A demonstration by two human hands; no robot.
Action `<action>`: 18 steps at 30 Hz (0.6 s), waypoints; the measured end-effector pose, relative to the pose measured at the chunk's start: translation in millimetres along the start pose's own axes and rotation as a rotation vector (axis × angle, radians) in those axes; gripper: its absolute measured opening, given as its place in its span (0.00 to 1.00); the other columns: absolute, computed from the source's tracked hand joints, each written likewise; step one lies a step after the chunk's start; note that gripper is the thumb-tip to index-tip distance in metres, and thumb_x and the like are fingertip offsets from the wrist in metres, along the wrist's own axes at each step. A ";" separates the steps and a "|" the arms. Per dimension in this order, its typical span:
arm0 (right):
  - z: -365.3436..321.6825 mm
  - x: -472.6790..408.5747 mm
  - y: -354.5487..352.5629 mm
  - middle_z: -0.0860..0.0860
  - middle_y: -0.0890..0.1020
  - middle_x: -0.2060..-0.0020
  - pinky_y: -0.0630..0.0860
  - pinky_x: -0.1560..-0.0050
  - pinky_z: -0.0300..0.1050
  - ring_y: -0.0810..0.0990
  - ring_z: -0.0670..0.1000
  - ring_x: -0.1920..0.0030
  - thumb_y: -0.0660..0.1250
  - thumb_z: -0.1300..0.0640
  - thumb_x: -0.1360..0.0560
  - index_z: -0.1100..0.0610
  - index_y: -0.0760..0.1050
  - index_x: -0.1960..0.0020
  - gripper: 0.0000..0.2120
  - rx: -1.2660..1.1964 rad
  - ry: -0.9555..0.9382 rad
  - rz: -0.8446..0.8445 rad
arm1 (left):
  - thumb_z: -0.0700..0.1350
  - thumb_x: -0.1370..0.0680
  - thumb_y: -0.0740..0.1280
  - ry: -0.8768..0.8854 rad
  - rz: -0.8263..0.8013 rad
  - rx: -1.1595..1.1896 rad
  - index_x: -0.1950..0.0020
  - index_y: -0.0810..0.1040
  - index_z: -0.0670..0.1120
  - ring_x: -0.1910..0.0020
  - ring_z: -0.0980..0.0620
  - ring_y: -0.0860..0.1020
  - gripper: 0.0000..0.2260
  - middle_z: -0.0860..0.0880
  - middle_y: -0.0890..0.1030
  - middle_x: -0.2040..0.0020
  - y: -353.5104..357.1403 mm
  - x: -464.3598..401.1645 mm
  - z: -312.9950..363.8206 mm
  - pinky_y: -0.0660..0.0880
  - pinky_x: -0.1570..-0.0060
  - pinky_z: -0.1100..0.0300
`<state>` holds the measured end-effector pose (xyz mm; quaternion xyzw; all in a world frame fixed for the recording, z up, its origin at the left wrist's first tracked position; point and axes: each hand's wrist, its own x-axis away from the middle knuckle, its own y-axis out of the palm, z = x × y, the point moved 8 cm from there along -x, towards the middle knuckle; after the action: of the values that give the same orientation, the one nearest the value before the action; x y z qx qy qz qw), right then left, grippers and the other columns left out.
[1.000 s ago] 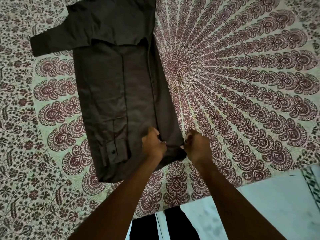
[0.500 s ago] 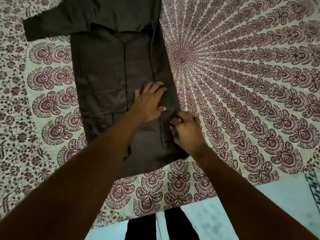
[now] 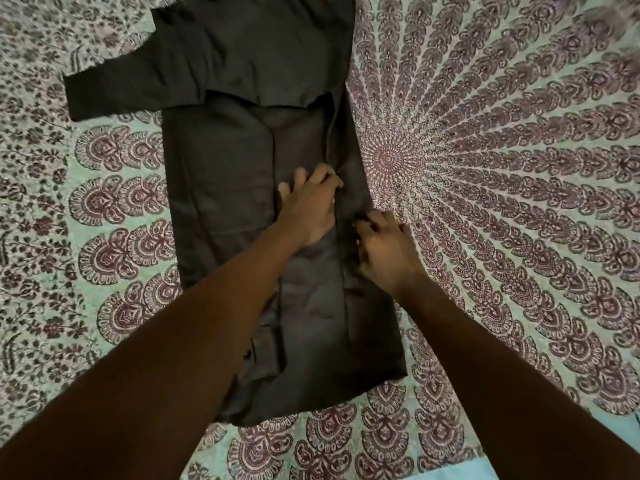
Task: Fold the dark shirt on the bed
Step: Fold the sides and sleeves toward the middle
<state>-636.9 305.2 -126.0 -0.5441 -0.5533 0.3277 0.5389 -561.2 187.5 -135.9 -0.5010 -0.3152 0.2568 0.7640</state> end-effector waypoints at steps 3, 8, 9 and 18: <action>-1.9 -8.1 1.6 0.58 0.75 0.40 0.72 0.44 0.63 0.74 0.63 0.41 0.71 0.56 0.29 0.59 0.77 0.41 0.18 0.024 0.035 -0.018 | 0.48 0.21 0.63 0.033 -0.041 -0.085 0.27 0.67 0.54 0.33 0.40 0.63 0.22 0.54 0.60 0.23 -4.9 -12.9 -8.2 0.65 0.42 0.41; -8.4 -30.2 -8.7 0.56 0.72 0.33 0.71 0.38 0.63 0.69 0.60 0.33 0.68 0.55 0.28 0.58 0.76 0.38 0.19 -0.028 0.057 0.038 | 0.56 0.18 0.59 0.084 -0.049 -0.168 0.22 0.62 0.53 0.30 0.40 0.62 0.24 0.55 0.57 0.20 -22.1 -50.8 -17.7 0.63 0.40 0.39; -8.5 -40.1 -11.8 0.55 0.70 0.30 0.70 0.37 0.62 0.68 0.59 0.31 0.67 0.55 0.27 0.58 0.75 0.35 0.20 -0.056 0.060 0.063 | 0.56 0.18 0.58 0.088 -0.047 -0.194 0.22 0.61 0.53 0.29 0.40 0.62 0.25 0.55 0.57 0.20 -24.9 -60.5 -20.8 0.63 0.39 0.39; -3.4 -113.0 -26.7 0.56 0.71 0.35 0.65 0.38 0.67 0.70 0.61 0.35 0.68 0.56 0.28 0.57 0.74 0.36 0.21 0.002 0.058 -0.030 | 0.47 0.20 0.61 0.037 -0.002 -0.023 0.27 0.68 0.54 0.34 0.42 0.64 0.20 0.55 0.64 0.25 -34.1 -93.7 -42.8 0.64 0.43 0.43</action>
<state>-659.9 191.3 -127.1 -0.5445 -0.5452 0.3044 0.5600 -589.6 82.8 -138.2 -0.5142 -0.3048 0.2429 0.7640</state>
